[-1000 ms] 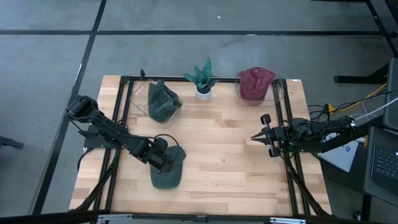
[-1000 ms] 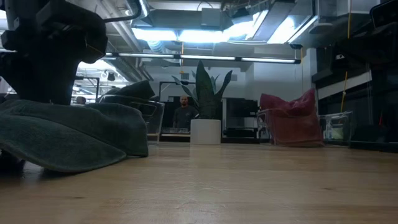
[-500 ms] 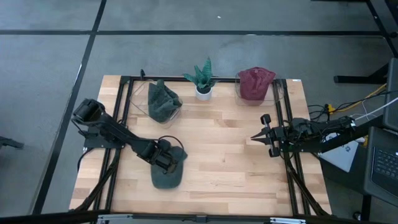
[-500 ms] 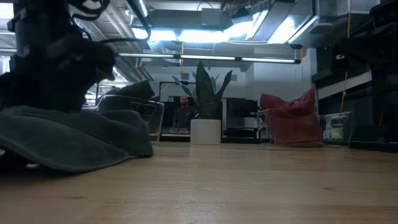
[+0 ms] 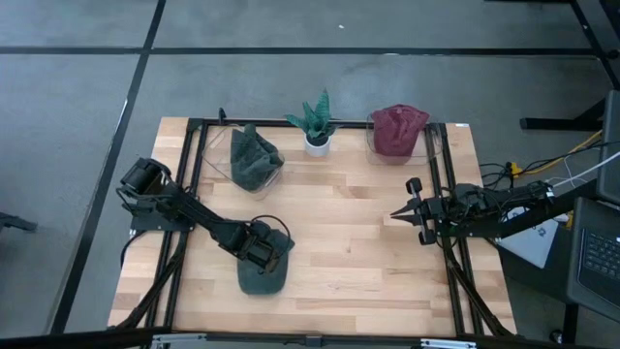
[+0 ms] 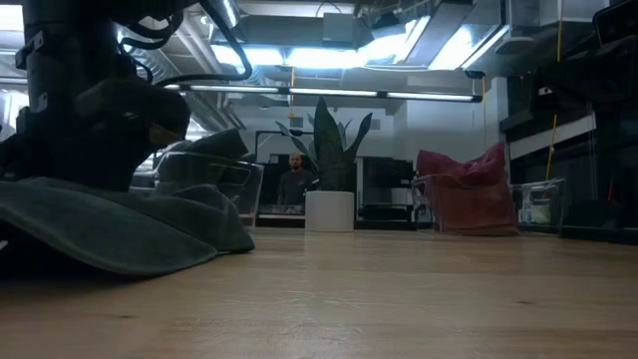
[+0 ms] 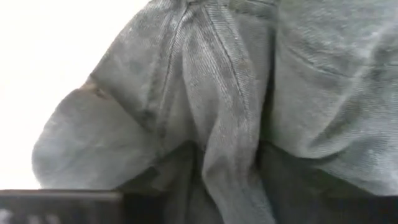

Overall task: Pick & Place hat
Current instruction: Put the black cap into the left transparent bin

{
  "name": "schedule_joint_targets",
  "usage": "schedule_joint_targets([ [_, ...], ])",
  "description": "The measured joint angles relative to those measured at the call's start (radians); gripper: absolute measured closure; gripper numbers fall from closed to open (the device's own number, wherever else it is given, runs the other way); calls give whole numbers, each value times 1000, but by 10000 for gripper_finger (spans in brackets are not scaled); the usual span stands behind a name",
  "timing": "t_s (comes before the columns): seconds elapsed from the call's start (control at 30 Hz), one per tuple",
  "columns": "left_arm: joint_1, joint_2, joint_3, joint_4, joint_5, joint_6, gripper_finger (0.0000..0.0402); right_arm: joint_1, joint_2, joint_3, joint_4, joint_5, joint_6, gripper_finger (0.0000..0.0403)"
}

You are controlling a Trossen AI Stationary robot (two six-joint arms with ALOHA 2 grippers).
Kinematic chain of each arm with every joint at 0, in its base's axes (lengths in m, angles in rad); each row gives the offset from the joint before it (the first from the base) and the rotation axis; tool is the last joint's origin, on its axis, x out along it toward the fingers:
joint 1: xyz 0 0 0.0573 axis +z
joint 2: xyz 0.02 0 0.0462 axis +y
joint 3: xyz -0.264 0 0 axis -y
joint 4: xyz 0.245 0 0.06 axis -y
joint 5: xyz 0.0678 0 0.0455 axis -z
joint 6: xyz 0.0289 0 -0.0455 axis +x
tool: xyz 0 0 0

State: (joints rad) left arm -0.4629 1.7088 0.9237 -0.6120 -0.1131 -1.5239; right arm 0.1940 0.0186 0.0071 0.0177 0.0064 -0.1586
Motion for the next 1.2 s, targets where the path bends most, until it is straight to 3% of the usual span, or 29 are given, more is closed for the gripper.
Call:
schedule_joint_targets([
  [0.27,-15,3,-2,8,-20,36,385,0,0,0,0,0,0,377],
  [0.5,-37,-17,-6,17,-68,60,395,0,0,0,0,0,0,377],
  [0.87,-116,-143,-6,7,-322,86,396,0,0,0,0,0,0,377],
  [1.2,-154,-239,-5,10,-516,265,397,0,0,0,0,0,0,377],
])
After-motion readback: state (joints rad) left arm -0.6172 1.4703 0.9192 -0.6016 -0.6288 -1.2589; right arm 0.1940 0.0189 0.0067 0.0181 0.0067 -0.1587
